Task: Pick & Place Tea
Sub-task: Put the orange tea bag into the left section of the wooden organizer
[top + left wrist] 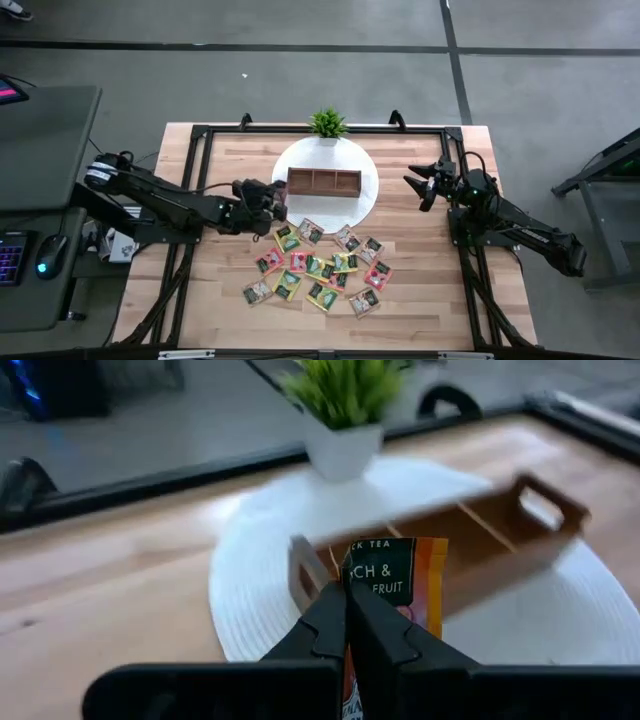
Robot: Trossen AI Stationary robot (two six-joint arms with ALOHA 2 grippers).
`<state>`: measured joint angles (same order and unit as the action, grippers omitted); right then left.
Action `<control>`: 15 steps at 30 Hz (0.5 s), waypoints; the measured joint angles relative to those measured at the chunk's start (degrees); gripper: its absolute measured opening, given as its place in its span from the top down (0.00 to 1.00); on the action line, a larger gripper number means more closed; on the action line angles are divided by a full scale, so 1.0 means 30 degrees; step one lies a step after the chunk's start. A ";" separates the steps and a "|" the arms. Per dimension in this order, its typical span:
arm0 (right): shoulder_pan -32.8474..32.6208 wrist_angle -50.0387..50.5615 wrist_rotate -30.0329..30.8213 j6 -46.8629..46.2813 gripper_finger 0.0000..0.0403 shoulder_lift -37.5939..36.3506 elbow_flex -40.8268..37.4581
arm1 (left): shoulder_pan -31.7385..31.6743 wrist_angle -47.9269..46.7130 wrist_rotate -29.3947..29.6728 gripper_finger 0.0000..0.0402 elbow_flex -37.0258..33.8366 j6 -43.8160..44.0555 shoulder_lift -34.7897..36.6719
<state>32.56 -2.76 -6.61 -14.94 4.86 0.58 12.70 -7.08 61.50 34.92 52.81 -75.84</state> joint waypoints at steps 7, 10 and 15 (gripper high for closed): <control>0.0007 0.0007 0.0000 0.0000 0.48 0.0000 -0.0006 | -0.1370 0.4104 0.0104 1.00 0.0020 -0.0006 -0.2270; 0.0004 0.0005 0.0000 0.0000 0.48 0.0000 -0.0005 | -0.2183 0.5874 0.0160 1.00 0.0015 -0.0014 -0.3222; 0.0007 0.0000 0.0007 0.0000 0.48 0.0000 -0.0007 | -0.3366 0.9006 0.0068 1.00 0.0012 -0.1480 -0.3796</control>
<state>32.58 -2.76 -6.59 -14.94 4.86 0.56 2.60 19.94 61.71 34.95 48.37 -87.23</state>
